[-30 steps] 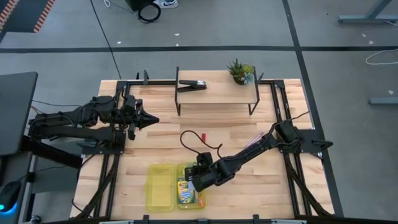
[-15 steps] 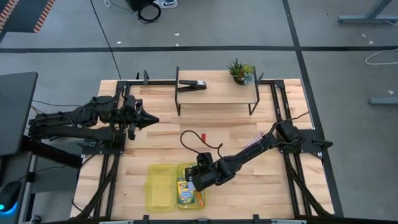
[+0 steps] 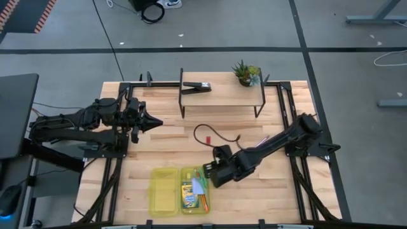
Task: Pack school essentials
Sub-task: Put the purple pen into the yellow supply box
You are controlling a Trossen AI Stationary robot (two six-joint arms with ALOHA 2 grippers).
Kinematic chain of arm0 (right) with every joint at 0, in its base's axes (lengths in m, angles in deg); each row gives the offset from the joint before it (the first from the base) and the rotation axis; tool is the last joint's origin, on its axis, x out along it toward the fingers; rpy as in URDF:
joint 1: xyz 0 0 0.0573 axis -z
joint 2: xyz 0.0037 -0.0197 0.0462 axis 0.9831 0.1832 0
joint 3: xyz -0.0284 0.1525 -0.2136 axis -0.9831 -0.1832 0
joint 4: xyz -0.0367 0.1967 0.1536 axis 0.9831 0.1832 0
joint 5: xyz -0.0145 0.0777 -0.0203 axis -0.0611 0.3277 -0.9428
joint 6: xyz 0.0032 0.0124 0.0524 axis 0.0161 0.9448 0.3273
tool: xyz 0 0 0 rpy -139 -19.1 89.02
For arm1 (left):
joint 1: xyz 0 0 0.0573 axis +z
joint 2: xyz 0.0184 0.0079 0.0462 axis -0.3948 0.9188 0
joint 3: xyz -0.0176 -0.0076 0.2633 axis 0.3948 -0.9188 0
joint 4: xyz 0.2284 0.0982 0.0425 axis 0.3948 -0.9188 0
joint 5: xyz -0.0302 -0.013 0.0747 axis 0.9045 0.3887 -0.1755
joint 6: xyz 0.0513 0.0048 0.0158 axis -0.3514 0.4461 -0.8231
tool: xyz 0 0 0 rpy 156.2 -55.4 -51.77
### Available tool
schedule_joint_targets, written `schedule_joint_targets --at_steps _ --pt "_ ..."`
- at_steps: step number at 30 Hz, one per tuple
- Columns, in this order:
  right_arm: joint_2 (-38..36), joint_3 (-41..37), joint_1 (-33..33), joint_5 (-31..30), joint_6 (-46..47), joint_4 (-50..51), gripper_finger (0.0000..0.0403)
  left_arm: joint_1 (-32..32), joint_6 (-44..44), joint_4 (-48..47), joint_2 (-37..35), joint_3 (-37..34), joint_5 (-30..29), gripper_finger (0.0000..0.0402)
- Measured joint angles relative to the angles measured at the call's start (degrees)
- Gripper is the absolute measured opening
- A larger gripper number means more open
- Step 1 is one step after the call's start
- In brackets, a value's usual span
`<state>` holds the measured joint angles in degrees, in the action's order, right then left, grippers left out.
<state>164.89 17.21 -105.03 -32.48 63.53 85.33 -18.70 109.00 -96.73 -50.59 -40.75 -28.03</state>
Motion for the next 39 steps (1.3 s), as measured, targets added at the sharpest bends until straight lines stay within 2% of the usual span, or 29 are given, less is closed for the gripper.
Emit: schedule_joint_targets --at_steps 3,8,17,24,28,32,35,39 --pt "-4.6 -4.6 0.1 1.0 -3.3 -1.2 0.0155 0.0 -0.1 0.1 0.0 0.0 -0.7 0.0029" --pt "-12.5 -17.1 0.1 1.9 -9.9 -9.0 0.0134 0.0 -0.1 0.1 0.0 0.0 -2.0 0.0023" --pt "-29.5 -37.4 2.6 13.9 -26.6 -11.5 0.0115 0.0 0.4 0.1 0.0 0.0 -3.8 0.0014" --pt "-41.7 -50.8 10.2 14.0 -36.8 -15.8 0.0115 0.1 0.1 0.1 0.0 0.0 -8.2 0.002" --pt "-43.8 -54.9 13.8 14.0 -43.5 -18.3 0.0115 0.1 0.0 0.0 0.0 0.0 -8.2 0.0012" --pt "-43.8 -54.9 14.7 15.0 -54.2 -18.6 0.0115 0.2 0.0 -0.3 0.0 0.0 -8.4 0.0009" --pt "-43.8 -54.6 14.7 15.0 -57.3 -18.5 0.0115 0.2 -0.7 -2.2 0.0 0.0 -9.9 0.0013" --pt "-43.8 -54.6 14.7 14.6 -58.7 -18.5 0.0115 0.2 2.9 -6.9 0.0 0.0 -13.5 0.0017"
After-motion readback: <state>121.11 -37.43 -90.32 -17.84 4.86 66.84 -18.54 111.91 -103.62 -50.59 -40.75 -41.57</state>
